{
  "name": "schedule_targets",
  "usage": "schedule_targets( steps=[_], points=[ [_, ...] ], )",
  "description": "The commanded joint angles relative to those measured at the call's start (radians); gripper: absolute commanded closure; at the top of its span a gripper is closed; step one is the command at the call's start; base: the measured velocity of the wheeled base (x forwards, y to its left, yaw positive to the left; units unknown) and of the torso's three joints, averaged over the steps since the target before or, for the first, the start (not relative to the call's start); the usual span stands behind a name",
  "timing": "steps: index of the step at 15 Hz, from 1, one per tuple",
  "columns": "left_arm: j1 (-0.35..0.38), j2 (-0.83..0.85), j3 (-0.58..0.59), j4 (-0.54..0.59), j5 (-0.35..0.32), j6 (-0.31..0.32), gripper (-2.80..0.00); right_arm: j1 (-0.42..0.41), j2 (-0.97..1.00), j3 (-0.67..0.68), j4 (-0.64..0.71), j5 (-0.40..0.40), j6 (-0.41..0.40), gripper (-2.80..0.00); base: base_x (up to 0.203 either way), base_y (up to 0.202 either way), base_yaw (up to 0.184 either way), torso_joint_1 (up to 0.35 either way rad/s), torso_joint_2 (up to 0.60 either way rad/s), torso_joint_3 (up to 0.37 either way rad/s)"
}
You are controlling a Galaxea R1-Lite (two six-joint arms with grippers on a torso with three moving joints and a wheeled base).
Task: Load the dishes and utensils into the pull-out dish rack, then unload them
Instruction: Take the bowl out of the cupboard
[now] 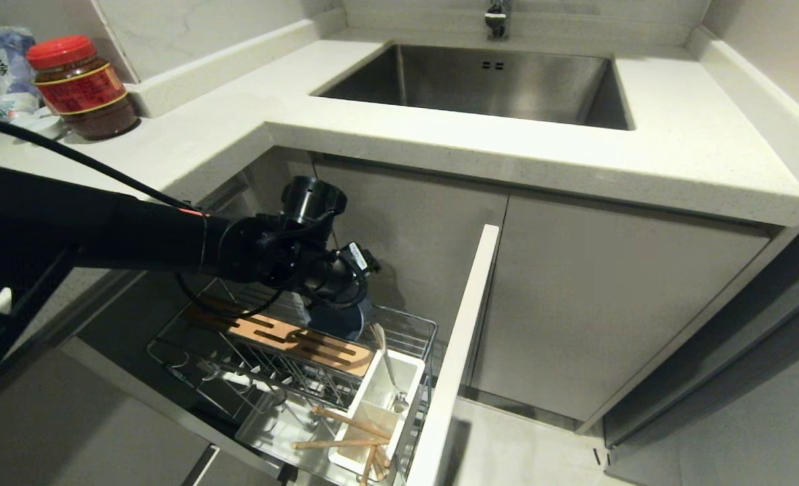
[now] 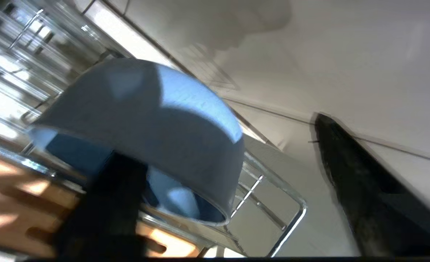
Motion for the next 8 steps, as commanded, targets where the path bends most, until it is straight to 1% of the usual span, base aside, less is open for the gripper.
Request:
schedule_targets(
  steps=[1, 8],
  points=[
    [0.000, 0.014, -0.006, -0.005, 0.003, 0.002, 0.00, 0.000, -0.001, 0.026, 0.000, 0.000, 0.000, 0.00, 0.000, 0.000, 0.000, 0.000, 0.00, 0.000],
    [-0.006, 0.016, -0.008, -0.002, 0.008, 0.002, 0.00, 0.000, -0.001, 0.026, -0.001, 0.000, 0.000, 0.00, 0.000, 0.000, 0.000, 0.000, 0.00, 0.000]
  ],
)
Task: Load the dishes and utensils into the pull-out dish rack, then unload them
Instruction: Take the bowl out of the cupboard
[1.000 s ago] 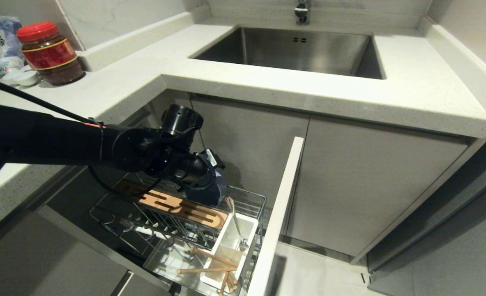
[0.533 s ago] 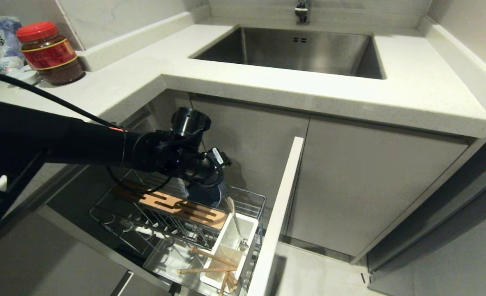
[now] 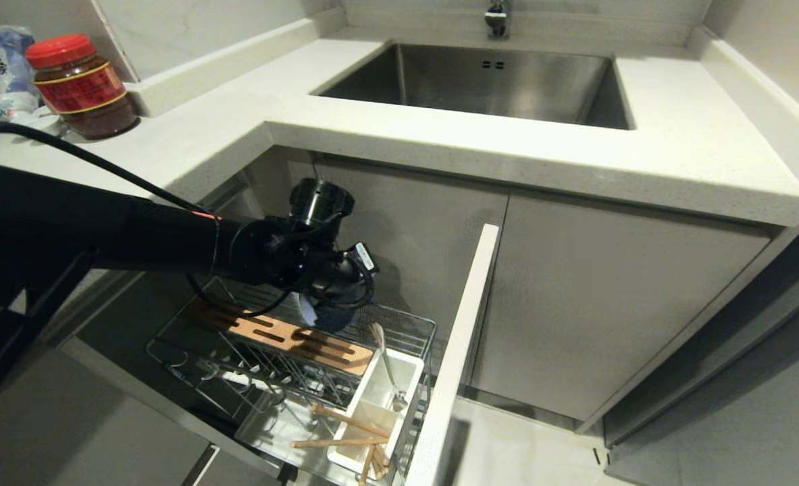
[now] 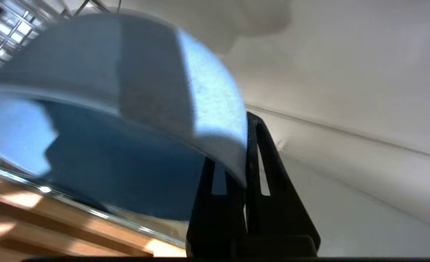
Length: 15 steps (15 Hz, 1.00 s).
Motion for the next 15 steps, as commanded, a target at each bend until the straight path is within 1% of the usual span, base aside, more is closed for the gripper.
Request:
schedule_targets(
  steps=[1, 5, 7, 12, 15],
  points=[
    [-0.002, -0.002, 0.002, 0.007, 0.003, -0.004, 0.00, 0.000, -0.001, 0.026, -0.001, 0.000, 0.000, 0.00, 0.000, 0.000, 0.000, 0.000, 0.00, 0.000],
    [-0.014, -0.014, 0.004, 0.011, 0.005, -0.010, 0.00, 0.000, -0.001, 0.026, 0.000, 0.000, 0.000, 0.00, 0.000, 0.000, 0.000, 0.000, 0.00, 0.000],
    [-0.016, -0.053, 0.006, 0.012, 0.007, -0.012, 0.00, 0.000, -0.001, 0.026, 0.000, 0.000, 0.000, 0.00, 0.000, 0.000, 0.000, 0.000, 0.00, 0.000],
    [-0.019, -0.215, 0.025, 0.014, 0.007, -0.007, 0.00, 0.000, -0.001, 0.026, -0.001, 0.000, 0.000, 0.00, 0.000, 0.000, 0.000, 0.000, 0.00, 0.000],
    [-0.039, -0.347, 0.039, 0.016, 0.007, -0.006, 0.00, 0.000, -0.001, 0.026, -0.001, 0.000, 0.000, 0.00, 0.000, 0.000, 0.000, 0.000, 0.00, 0.000]
  ],
)
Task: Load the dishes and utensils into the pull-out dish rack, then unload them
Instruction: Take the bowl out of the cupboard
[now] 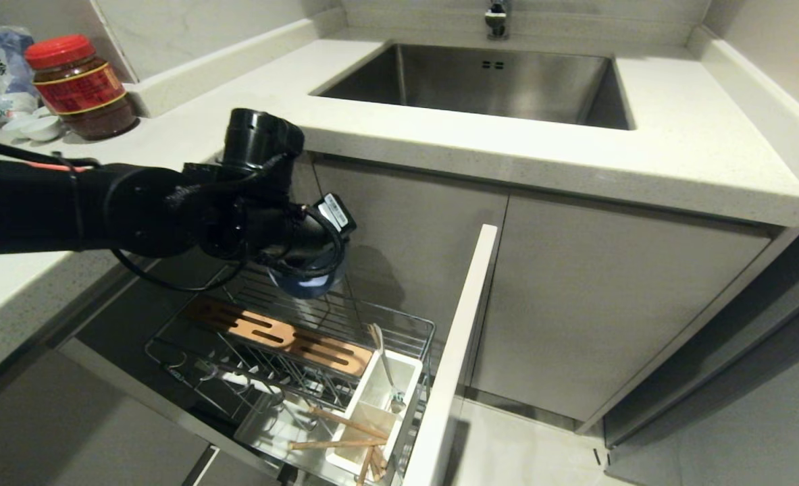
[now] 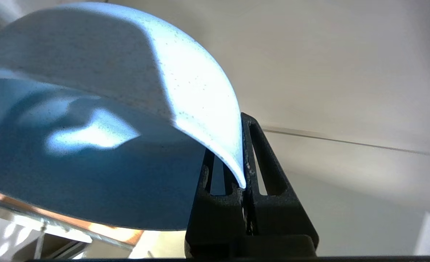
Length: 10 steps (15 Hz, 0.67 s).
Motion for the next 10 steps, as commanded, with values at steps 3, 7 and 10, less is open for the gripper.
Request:
schedule_targets(
  steps=[3, 7, 10],
  points=[
    [-0.038, -0.261, 0.022, 0.018, 0.006, 0.005, 0.00, 0.000, -0.001, 0.026, 0.000, 0.000, 0.000, 0.00, 0.000, 0.000, 0.000, 0.000, 0.00, 0.000],
    [-0.052, -0.490, 0.025, 0.036, 0.007, 0.070, 0.00, 0.000, -0.001, 0.026, -0.001, 0.000, 0.000, 0.00, 0.000, 0.000, 0.000, 0.000, 0.00, 0.000],
    [-0.022, -0.653, 0.015, 0.032, 0.008, 0.181, 0.00, 0.000, -0.001, 0.026, -0.001, 0.000, 0.000, 0.00, 0.000, 0.000, 0.000, 0.000, 0.00, 0.000]
  ],
)
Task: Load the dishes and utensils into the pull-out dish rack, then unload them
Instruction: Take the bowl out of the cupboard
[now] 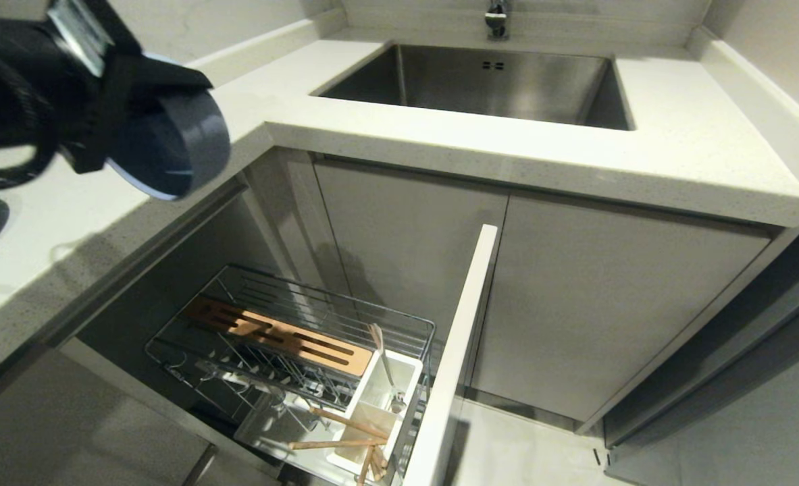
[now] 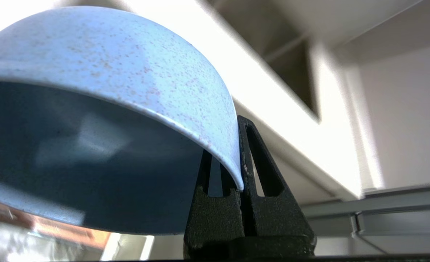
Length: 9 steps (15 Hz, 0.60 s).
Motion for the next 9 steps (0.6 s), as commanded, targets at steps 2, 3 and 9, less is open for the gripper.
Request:
schedule_targets(
  steps=[2, 3, 9],
  points=[
    [0.154, -0.186, -0.011, -0.005, 0.000, 0.139, 0.00, 0.000, -0.001, 0.026, 0.000, 0.000, 0.000, 0.00, 0.000, 0.000, 0.000, 0.000, 0.00, 0.000],
    [0.241, -0.198, -0.021, -0.006, -0.001, 0.178, 0.00, 0.000, -0.001, 0.026, -0.001, 0.000, 0.000, 0.00, 0.000, 0.000, 0.000, 0.000, 0.00, 0.000],
    [0.698, -0.205, -0.094, 0.166, 0.010, 0.452, 0.00, 0.000, -0.001, 0.026, -0.001, 0.000, 0.000, 0.00, 0.000, 0.000, 0.000, 0.000, 0.00, 0.000]
  ],
)
